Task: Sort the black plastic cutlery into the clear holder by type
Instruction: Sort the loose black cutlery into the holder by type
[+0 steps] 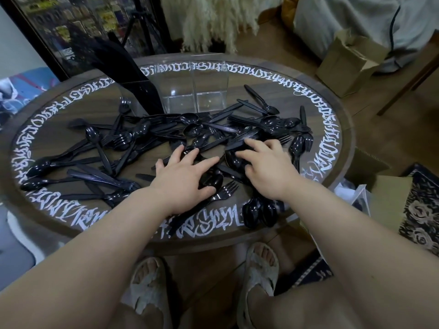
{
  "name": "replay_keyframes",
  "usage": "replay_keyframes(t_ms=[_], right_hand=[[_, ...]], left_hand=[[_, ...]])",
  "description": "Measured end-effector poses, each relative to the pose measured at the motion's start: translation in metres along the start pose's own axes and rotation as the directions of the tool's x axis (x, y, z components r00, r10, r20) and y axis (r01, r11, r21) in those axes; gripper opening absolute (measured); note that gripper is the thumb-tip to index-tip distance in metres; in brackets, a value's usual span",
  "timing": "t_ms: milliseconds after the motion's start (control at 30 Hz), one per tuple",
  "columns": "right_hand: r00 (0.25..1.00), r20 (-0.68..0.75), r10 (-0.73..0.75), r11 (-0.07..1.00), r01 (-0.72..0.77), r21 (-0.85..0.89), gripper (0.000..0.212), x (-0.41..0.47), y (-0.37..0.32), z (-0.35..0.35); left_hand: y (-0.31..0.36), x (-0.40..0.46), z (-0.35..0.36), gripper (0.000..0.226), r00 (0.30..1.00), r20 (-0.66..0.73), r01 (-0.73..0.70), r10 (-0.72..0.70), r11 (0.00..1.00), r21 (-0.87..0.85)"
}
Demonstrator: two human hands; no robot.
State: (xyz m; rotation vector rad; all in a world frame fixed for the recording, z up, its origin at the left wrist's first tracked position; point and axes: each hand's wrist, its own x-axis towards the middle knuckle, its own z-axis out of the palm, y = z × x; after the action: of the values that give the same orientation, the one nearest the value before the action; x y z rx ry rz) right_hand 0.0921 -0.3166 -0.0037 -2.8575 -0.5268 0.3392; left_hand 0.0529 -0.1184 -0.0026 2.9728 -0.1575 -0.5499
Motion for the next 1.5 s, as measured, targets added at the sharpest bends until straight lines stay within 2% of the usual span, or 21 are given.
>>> replay_keyframes(t_ms=[267,433,533,600,667,767,867,1000,1067,1133,1233,1333,1433,1500], right_hand=[[0.999,0.006,0.044,0.997,-0.044,0.063,0.041,-0.009,0.015,-0.002],[0.978,-0.171,0.116,0.984,-0.091,0.151,0.037,-0.014,0.028,-0.01],[0.963,-0.202,0.18,0.979,-0.155,0.136,0.04,-0.017,0.036,-0.011],[0.967,-0.163,0.196,0.978,-0.18,0.109,0.043,-0.018,0.037,-0.008],[0.975,-0.111,0.192,0.98,-0.184,0.08,0.044,-0.017,0.038,-0.006],[0.986,-0.073,0.15,0.988,-0.146,0.054,0.04,-0.015,0.039,-0.004],[0.985,-0.121,0.126,0.989,-0.116,0.087,0.037,-0.014,0.045,-0.004],[0.934,-0.249,0.256,0.964,-0.228,0.136,0.037,-0.011,0.055,-0.006],[0.923,-0.22,0.315,0.948,-0.296,0.115,0.04,-0.01,0.058,-0.005],[0.933,-0.173,0.315,0.949,-0.303,0.092,0.043,-0.01,0.057,-0.003],[0.966,-0.138,0.218,0.975,-0.209,0.079,0.045,-0.008,0.051,0.001],[0.985,-0.13,0.11,0.993,-0.105,0.049,0.046,-0.005,0.041,0.003],[0.983,-0.15,0.107,0.991,-0.094,0.09,0.043,-0.003,0.039,0.003],[0.971,-0.185,0.151,0.983,-0.127,0.133,0.041,0.0,0.043,-0.001]], left_hand=[[-0.011,-0.01,-0.002,0.056,1.0,-0.023,-0.01,0.008,0.998,-0.069],[-0.008,-0.009,-0.004,0.05,0.978,-0.206,-0.005,-0.012,0.997,-0.082],[0.009,0.0,-0.003,0.051,0.948,-0.313,-0.096,0.054,0.988,-0.12],[0.026,0.006,0.001,0.054,0.955,-0.265,-0.167,0.134,0.98,-0.107],[0.04,0.012,0.007,0.056,0.973,-0.154,-0.187,0.173,0.979,-0.079],[0.04,0.018,0.011,0.056,0.99,-0.07,-0.125,0.123,0.992,-0.027],[0.028,0.017,0.007,0.052,0.996,-0.085,-0.025,0.023,1.0,-0.018],[0.021,0.013,-0.001,0.049,0.981,-0.192,0.023,-0.03,0.999,-0.041],[0.025,0.014,-0.004,0.048,0.965,-0.262,0.0,-0.01,0.999,-0.04],[0.033,0.018,-0.005,0.05,0.959,-0.282,-0.047,0.037,0.998,-0.03],[0.046,0.032,-0.008,0.06,0.959,-0.257,-0.125,0.121,0.992,0.001],[0.053,0.054,-0.013,0.068,0.975,-0.185,-0.123,0.127,0.992,0.035],[0.047,0.064,-0.012,0.067,0.991,-0.081,-0.096,0.102,0.993,0.072],[0.038,0.062,-0.01,0.064,0.99,-0.079,-0.108,0.114,0.991,0.072]])
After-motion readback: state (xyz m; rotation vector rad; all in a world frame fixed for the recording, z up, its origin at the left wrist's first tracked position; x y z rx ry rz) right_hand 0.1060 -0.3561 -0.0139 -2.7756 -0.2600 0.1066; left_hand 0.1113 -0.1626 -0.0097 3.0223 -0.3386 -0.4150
